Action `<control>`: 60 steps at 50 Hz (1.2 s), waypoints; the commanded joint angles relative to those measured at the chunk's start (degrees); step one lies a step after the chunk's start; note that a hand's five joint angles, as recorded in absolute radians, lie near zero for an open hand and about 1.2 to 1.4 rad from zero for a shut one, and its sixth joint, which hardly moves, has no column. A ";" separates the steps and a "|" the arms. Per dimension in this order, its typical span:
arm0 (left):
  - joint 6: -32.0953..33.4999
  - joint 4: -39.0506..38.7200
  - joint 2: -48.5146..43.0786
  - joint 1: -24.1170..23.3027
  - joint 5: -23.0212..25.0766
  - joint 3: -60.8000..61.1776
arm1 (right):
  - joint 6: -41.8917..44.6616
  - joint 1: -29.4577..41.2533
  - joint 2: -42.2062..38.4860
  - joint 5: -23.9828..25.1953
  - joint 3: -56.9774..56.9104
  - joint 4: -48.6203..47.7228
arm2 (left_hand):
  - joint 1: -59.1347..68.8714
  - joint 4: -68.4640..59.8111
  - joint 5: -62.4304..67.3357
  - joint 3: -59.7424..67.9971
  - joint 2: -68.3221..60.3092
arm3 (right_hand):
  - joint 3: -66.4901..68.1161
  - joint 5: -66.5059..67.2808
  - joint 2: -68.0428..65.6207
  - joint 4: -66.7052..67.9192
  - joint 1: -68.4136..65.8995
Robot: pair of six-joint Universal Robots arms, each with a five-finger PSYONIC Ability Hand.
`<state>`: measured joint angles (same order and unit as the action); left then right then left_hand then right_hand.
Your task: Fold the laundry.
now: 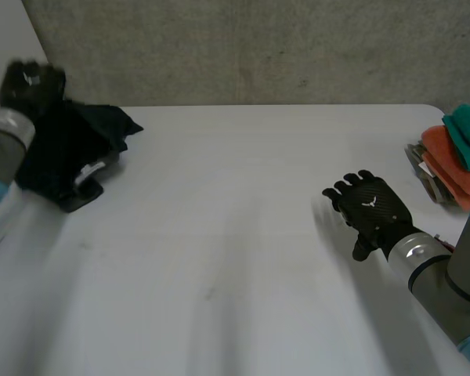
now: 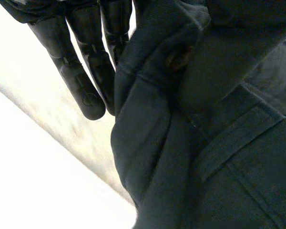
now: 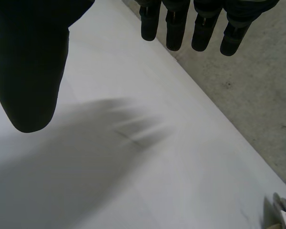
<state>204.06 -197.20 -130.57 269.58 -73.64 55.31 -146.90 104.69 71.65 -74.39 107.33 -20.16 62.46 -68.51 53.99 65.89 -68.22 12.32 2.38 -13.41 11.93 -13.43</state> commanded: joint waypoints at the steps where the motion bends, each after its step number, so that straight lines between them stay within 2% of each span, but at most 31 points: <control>1: -17.61 0.31 13.48 -7.03 1.91 7.86 | -0.06 -1.24 0.86 -0.05 0.07 0.12 | 17.54 -11.49 16.01 14.11 -11.78 | -2.32 -2.38 3.41 -1.93 3.43; 4: -21.49 1.90 15.95 -12.13 3.23 10.95 | -0.23 -2.47 1.21 -0.05 -0.10 0.12 | 17.54 -11.49 16.01 14.11 -11.78 | -2.32 -2.38 3.41 -1.93 3.43; 6: -25.01 2.61 19.29 -17.58 3.59 13.15 | -0.41 -3.35 1.57 -0.23 -0.28 0.21 | 17.54 -11.49 16.01 14.11 -11.78 | -2.32 -2.38 3.41 -1.93 3.43; 11: -28.98 2.61 21.68 -26.46 2.19 16.93 | -0.94 -5.46 2.45 -0.32 -0.37 0.21 | 17.54 -11.49 16.01 14.11 -11.78 | -2.32 -2.38 3.41 -1.93 3.43; 15: -29.33 2.87 15.98 -33.84 -3.60 17.81 | -1.11 -6.78 2.80 -1.28 -0.89 0.30 | 17.54 -11.49 16.01 14.11 -11.78 | -2.32 -2.38 3.41 -1.93 3.43; 17: -28.98 3.31 10.55 -38.40 -7.37 17.03 | -1.20 -7.48 2.80 -3.30 -0.98 0.39 | 17.54 -11.49 16.01 14.11 -11.78 | -2.32 -2.38 3.41 -1.93 3.43; 19: -28.80 3.84 7.36 -40.96 -9.06 15.97 | -1.20 -7.57 2.80 -4.97 -1.16 0.39 | 17.54 -11.49 16.01 14.11 -11.78 | -2.32 -2.38 3.41 -1.93 3.43; 20: -28.37 4.88 5.35 -42.45 -9.94 15.10 | -1.20 -7.57 2.80 -6.37 -1.33 0.39 | -20.41 26.46 -21.94 -23.83 26.17 | -2.32 -2.38 3.41 -1.93 3.43; 21: -28.02 5.68 4.54 -42.73 -10.03 14.83 | -1.29 -7.57 2.80 -6.99 -1.42 0.47 | -39.27 45.32 -40.80 -42.70 45.03 | -2.32 -2.38 3.41 -1.93 3.43; 22: -27.58 6.55 4.10 -42.73 -9.95 14.56 | -1.29 -7.49 2.89 -7.43 -1.42 0.47 | -50.62 56.67 -52.15 -54.04 56.38 | -2.32 -2.38 3.41 -1.93 3.43; 23: -26.96 7.52 4.09 -42.65 -10.03 14.21 | -1.29 -7.49 2.89 -8.05 -1.42 0.56 | -52.46 58.51 -53.99 -55.89 58.22 | -2.32 -2.38 3.41 -1.93 3.43; 27: -23.45 10.87 7.34 -39.93 -10.21 13.77 | -1.81 -6.96 3.85 -8.58 -1.33 1.17 | -52.24 58.30 -53.78 -55.67 58.01 | -2.32 -2.38 3.41 -1.93 3.43; 30: -20.55 11.83 11.29 -35.36 -9.86 15.17 | -3.65 -6.52 5.25 -8.75 -1.33 2.49 | -51.91 57.96 -53.44 -55.34 57.67 | -2.32 -2.38 3.41 -1.93 3.43; 37: -12.12 11.49 14.99 -27.10 -8.98 21.32 | -14.99 -2.13 7.90 -7.53 -3.88 15.75 | -52.07 58.12 -53.60 -55.50 57.83 | -2.32 -2.38 3.41 -1.93 3.43; 40: -6.50 11.40 14.73 -22.28 -6.09 22.73 | -19.56 1.21 7.81 -6.03 -5.55 22.52 | -52.08 58.13 -53.61 -55.51 57.84 | -2.32 -2.38 3.41 -1.93 3.43; 43: -2.10 11.66 13.24 -19.36 -2.40 23.00 | -22.98 3.58 7.37 -4.11 -5.82 25.95 | -52.08 58.13 -53.61 -55.51 57.84 | -2.32 -2.38 3.41 -1.93 3.43; 44: 1.05 11.83 10.97 -17.79 0.48 22.91 | -23.78 4.29 7.02 -3.84 -5.73 25.96 | -51.41 57.46 -52.94 -54.84 57.17 | -2.32 -2.38 3.41 -1.93 3.43; 48: 7.22 12.10 4.55 -16.19 5.34 21.95 | -26.33 9.03 1.41 -3.48 -6.17 23.42 | -51.24 57.29 -52.77 -54.66 57.00 | -2.32 -2.38 3.41 -1.93 3.43; 53: 11.54 12.89 -0.29 -16.54 6.75 19.58 | -26.16 15.01 -4.22 -4.01 -6.87 19.46 | -48.04 54.10 -49.58 -51.47 53.81 | -2.32 -2.38 3.41 -1.93 3.43; 54: 11.71 13.07 -0.82 -16.63 6.67 19.05 | -26.07 16.32 -5.71 -4.62 -7.13 18.41 | -44.88 50.93 -46.41 -48.30 50.64 | -2.32 -2.38 3.41 -1.93 3.43; 55: 11.72 13.15 -1.61 -16.98 6.75 18.43 | -25.99 16.77 -6.42 -4.89 -7.22 17.88 | -27.19 33.24 -28.72 -30.62 32.95 | 3.09 3.03 -2.00 3.48 -1.98; 56: 11.63 13.24 -1.88 -17.15 6.84 18.08 | -25.90 17.12 -7.21 -5.50 -7.40 17.18 | -17.86 23.91 -19.39 -21.28 23.62 | 10.97 10.91 -9.88 11.36 -9.87; 59: 11.54 13.15 -2.58 -18.56 6.75 17.64 | -25.81 17.56 -9.07 -8.31 -8.28 14.45 | 17.40 -11.35 15.87 13.97 -11.64 | 44.10 44.04 -43.01 44.49 -43.00; 60: 11.45 13.15 -2.50 -19.08 6.67 17.64 | -25.64 17.56 -9.07 -9.01 -8.45 13.84 | 17.54 -11.49 16.01 14.11 -11.78 | 56.68 56.62 -55.59 57.06 -55.57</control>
<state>215.82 -184.21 -131.64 252.91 -66.49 74.36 -173.30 120.67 65.85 -79.45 100.05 -1.81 42.63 -39.79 29.99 39.78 -39.71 33.38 23.04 -33.78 33.31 -33.66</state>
